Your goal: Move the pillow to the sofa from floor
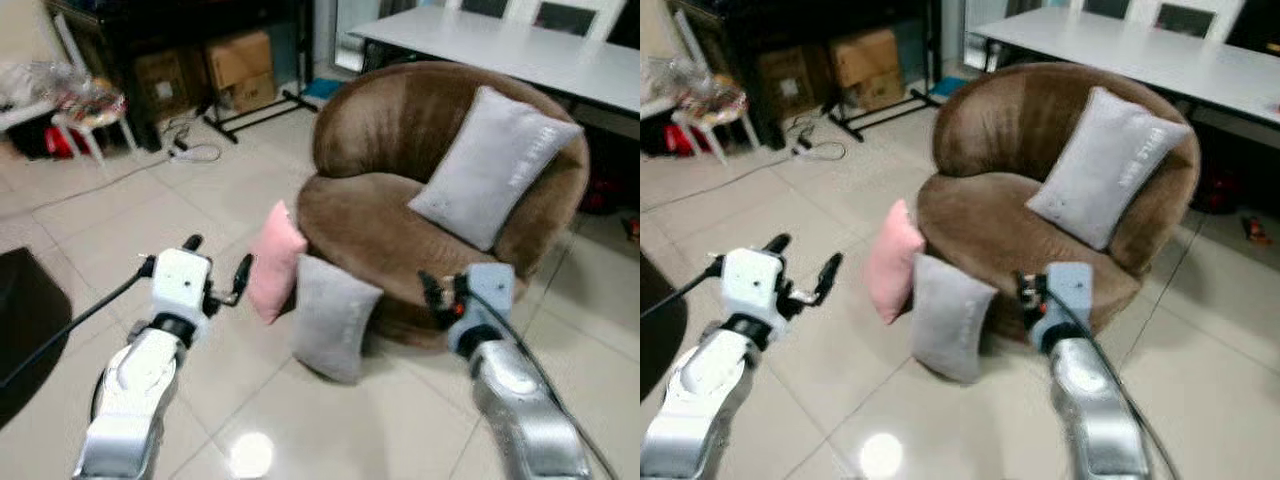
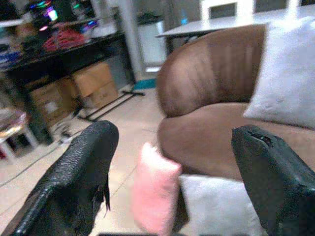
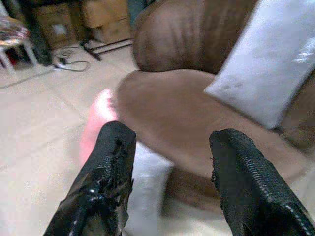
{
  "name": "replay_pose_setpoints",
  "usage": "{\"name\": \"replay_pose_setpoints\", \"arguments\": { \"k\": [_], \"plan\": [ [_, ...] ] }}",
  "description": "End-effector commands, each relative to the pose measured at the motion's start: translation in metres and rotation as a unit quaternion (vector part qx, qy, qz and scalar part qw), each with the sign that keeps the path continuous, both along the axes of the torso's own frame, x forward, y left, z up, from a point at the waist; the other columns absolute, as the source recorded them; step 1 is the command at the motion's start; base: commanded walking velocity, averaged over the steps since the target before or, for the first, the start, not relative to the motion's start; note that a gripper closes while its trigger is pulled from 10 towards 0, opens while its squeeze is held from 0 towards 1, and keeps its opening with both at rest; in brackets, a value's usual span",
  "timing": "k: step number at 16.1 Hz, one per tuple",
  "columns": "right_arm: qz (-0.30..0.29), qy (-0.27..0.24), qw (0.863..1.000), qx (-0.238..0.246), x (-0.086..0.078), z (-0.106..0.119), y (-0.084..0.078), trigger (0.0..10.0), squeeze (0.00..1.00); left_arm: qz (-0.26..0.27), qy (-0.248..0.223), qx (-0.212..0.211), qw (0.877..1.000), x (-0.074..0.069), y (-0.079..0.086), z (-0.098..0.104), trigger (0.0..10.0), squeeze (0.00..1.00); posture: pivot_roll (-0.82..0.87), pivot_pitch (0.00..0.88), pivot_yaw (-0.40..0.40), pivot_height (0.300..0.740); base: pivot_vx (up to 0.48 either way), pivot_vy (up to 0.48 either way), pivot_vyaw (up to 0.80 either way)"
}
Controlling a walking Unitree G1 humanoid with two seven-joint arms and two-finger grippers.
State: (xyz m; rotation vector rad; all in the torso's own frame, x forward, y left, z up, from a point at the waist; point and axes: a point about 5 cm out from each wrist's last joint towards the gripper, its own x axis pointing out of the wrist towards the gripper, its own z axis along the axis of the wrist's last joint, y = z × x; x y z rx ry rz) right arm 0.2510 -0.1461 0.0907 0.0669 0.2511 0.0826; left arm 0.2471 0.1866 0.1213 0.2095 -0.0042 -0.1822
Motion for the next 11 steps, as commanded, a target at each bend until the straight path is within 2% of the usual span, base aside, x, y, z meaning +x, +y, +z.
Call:
{"name": "replay_pose_setpoints", "arguments": {
  "k": [1, 3, 7, 11],
  "plan": [
    [0.006, -0.009, 1.0, 0.002, 0.0035, 0.0055, -0.0014, 10.0, 0.0, 0.001, -0.011, -0.008, 1.0, 0.0014, -0.0028, 0.0035, 10.0, 0.0, -0.02, 0.0, 0.0, 0.74, 0.0, 0.0, 0.0],
    [0.019, -0.007, 1.0, -0.014, 0.0051, 0.0053, -0.0002, 10.0, 0.0, -0.001, -0.016, -0.01, 1.0, 0.0023, -0.0036, 0.0043, 10.0, 0.0, -0.02, 0.0, -0.005, 0.74, 0.0, 0.0, 0.0],
    [0.029, -0.009, 1.0, -0.006, 0.0063, 0.0078, 0.0035, 10.0, 0.0, -0.006, -0.02, -0.024, 1.0, 0.0035, -0.0056, 0.0055, 10.0, 0.0, -0.03, 0.0, -0.014, 0.74, 0.375, 0.0, 0.7],
    [0.008, 0.0, 1.0, -0.012, 0.009, 0.0064, -0.003, 10.0, 0.0, -0.009, -0.012, -0.028, 0.999, 0.0016, -0.0075, 0.0019, 10.0, 0.0, -0.04, 0.0, -0.023, 0.74, 0.388, 0.0, 0.0]
  ]
}}
